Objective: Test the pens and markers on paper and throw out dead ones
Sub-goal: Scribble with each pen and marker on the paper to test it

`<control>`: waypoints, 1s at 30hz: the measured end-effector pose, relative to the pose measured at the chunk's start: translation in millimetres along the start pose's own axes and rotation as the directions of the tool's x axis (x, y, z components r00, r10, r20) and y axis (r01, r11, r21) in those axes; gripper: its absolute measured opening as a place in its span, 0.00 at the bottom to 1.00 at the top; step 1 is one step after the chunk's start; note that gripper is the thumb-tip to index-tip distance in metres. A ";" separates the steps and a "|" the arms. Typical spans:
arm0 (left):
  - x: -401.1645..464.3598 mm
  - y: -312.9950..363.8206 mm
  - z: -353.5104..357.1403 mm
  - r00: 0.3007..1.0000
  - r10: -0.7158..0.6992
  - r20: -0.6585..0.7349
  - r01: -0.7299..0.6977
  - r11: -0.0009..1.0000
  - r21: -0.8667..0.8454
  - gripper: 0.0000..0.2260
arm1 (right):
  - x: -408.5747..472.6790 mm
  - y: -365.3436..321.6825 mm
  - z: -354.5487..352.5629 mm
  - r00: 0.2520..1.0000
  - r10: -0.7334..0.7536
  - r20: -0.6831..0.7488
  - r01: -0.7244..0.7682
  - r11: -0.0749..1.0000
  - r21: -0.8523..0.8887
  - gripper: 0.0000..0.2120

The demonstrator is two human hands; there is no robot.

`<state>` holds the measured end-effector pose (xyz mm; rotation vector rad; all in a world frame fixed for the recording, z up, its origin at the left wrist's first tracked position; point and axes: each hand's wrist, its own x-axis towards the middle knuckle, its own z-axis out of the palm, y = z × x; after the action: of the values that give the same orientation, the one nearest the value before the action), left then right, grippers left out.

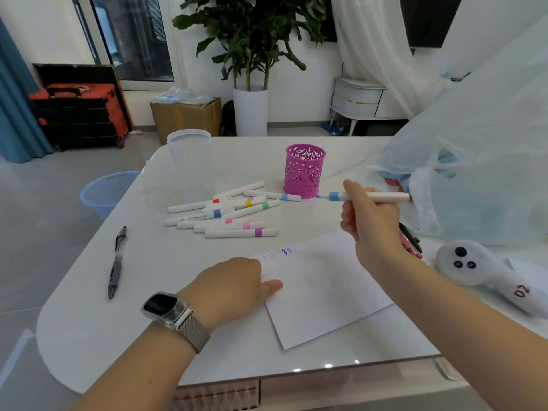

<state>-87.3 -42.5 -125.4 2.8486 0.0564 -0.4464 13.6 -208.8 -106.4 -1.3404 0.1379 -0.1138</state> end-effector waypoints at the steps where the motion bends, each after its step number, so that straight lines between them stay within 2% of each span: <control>1: -6.1 1.0 -0.1 0.999 -0.003 -0.039 0.002 1.000 -0.021 0.18 | -4.4 -9.7 0.6 0.999 0.032 -0.004 -0.031 0.996 0.084 0.11; 3: -19.2 1.8 0.4 0.992 -0.009 -0.130 -0.006 0.993 -0.118 0.18 | -16.4 -23.8 0.7 0.997 0.066 0.032 -0.071 0.976 0.205 0.10; 4: -24.1 1.4 1.3 0.985 0.002 -0.171 -0.035 0.981 -0.193 0.17 | -23.6 -27.9 0.8 0.996 0.065 0.063 -0.078 0.974 0.213 0.09; 6: -30.8 2.2 1.8 0.972 0.053 -0.230 -0.125 0.942 -0.311 0.13 | -37.9 -29.8 -0.3 0.990 0.059 0.126 -0.078 0.986 0.150 0.08; 8: -34.5 4.8 2.4 0.950 0.042 -0.311 -0.179 0.886 -0.428 0.13 | -49.6 -28.5 -3.2 0.981 0.074 0.182 -0.091 0.992 0.091 0.11; 10: -36.2 5.4 3.1 0.907 0.006 -0.421 -0.212 0.870 -0.445 0.12 | -57.0 -28.0 -7.1 0.961 0.097 0.259 -0.124 0.988 0.090 0.17; 13: -38.9 3.6 6.7 0.830 -0.010 -0.558 -0.258 0.880 -0.398 0.08 | -61.4 -29.9 -11.1 0.939 0.089 0.331 -0.130 0.986 0.104 0.16; 20: -36.2 16.7 8.9 0.764 -0.080 -0.640 -0.299 0.835 -0.462 0.04 | -58.0 -27.9 -11.9 0.954 0.005 0.301 -0.004 1.000 -0.005 0.13; 30: -30.5 26.6 1.6 0.757 -0.068 -0.650 -0.326 0.823 -0.465 0.02 | -51.6 -23.9 -10.8 0.949 -0.017 0.315 0.032 0.999 -0.043 0.14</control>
<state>-114.8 -68.6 -111.0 2.2503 0.0872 0.5369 -39.2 -216.3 -83.7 -1.3912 -0.1470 0.0838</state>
